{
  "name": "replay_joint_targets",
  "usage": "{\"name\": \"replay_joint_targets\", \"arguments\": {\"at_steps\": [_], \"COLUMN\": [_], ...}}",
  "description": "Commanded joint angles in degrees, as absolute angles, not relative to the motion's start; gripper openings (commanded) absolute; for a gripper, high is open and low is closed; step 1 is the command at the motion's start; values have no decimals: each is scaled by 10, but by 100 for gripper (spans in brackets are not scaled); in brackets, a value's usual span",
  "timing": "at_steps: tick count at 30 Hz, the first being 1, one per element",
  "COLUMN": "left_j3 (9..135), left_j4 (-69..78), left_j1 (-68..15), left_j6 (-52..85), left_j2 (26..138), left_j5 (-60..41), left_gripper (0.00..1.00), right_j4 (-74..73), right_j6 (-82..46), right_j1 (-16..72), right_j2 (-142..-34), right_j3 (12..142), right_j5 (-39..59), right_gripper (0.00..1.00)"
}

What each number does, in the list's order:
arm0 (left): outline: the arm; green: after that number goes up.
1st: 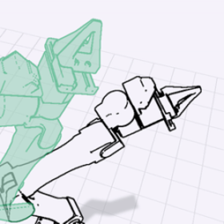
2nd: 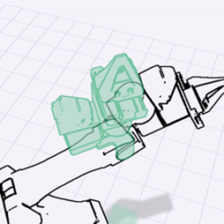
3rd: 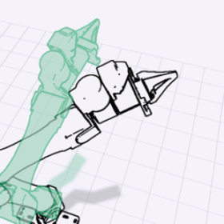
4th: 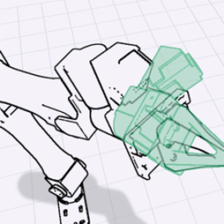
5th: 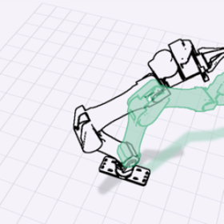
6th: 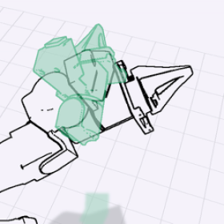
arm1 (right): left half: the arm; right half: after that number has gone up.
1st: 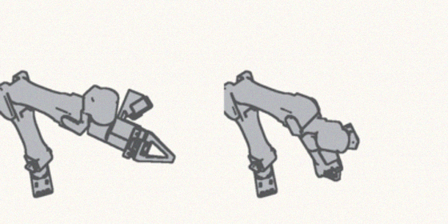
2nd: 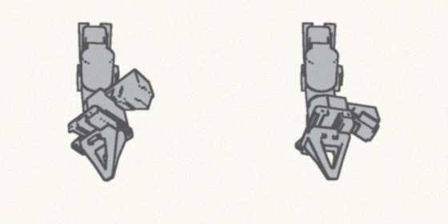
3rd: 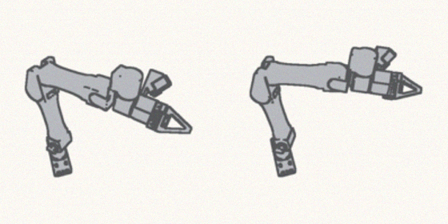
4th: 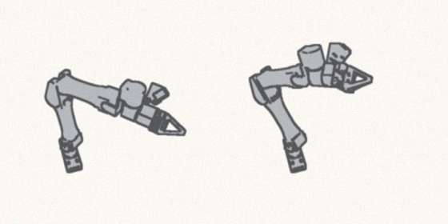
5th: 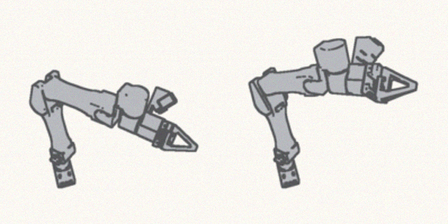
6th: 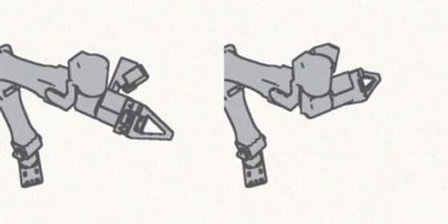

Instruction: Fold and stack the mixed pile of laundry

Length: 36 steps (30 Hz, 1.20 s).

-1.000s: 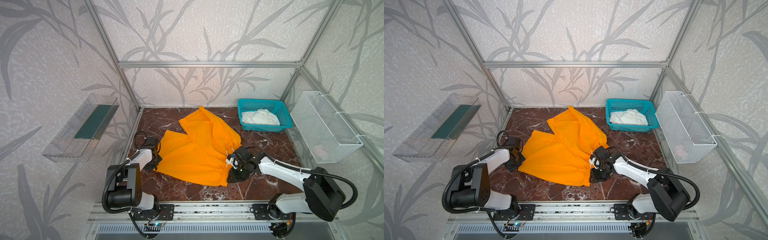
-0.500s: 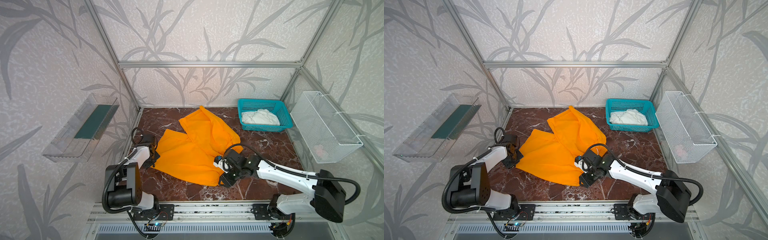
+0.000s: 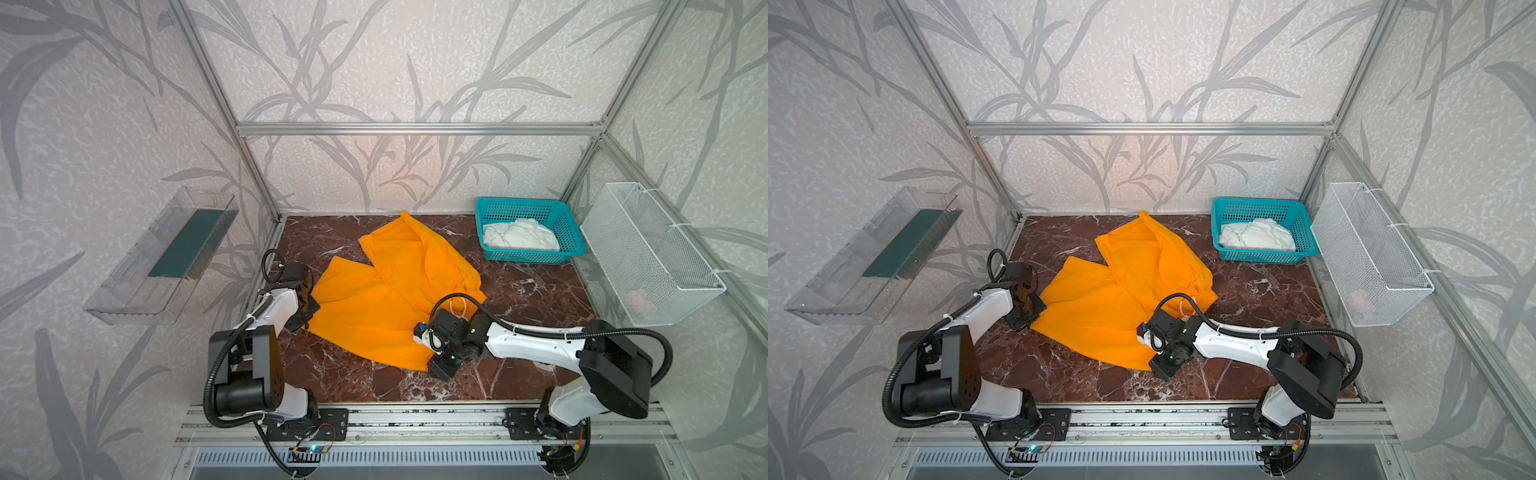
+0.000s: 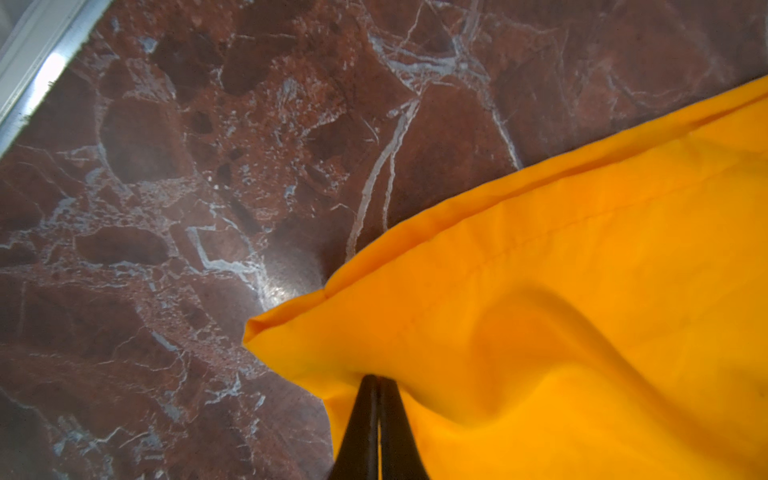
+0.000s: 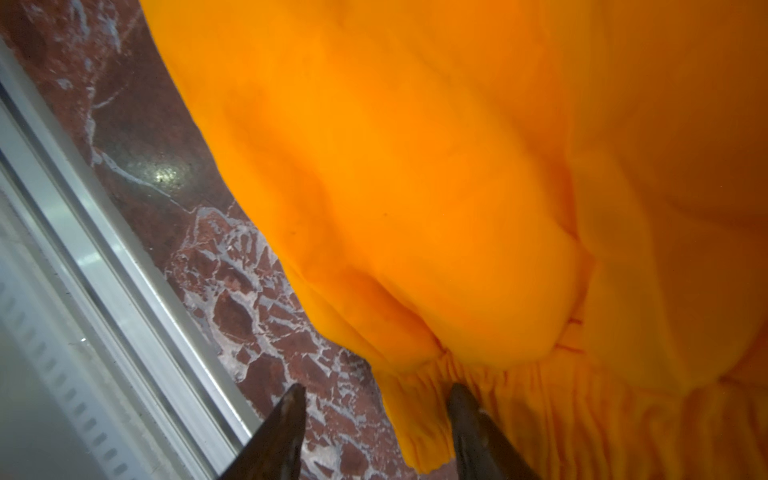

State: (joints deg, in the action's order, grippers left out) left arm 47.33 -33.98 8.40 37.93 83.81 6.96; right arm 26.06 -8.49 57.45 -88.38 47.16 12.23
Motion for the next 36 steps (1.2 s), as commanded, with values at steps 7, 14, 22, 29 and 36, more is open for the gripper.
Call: {"name": "replay_joint_targets", "arguments": {"at_steps": [7,14,22,29,36], "left_j3": [492,503,528,573,647], "left_j4": [-361,-359,-386,-437,-445], "left_j1": [97,103,112,115,113], "left_j6": [368,366,363,335,270], "left_j2": [830,835,811,738,688], "left_j5": [79,74,76,100,41], "left_gripper": [0,0,0,0,0], "right_j4": [269,283,287,273,263], "right_j6": [-85,-92,-92,-99,-109], "right_j1": [583,620,625,626,620], "right_j2": [-919,-946,-911,-828,-782], "right_j3": [464,476,484,500,507], "right_j5": [53,57,125,308,377], "right_gripper": [51,25,2,0,0]}}
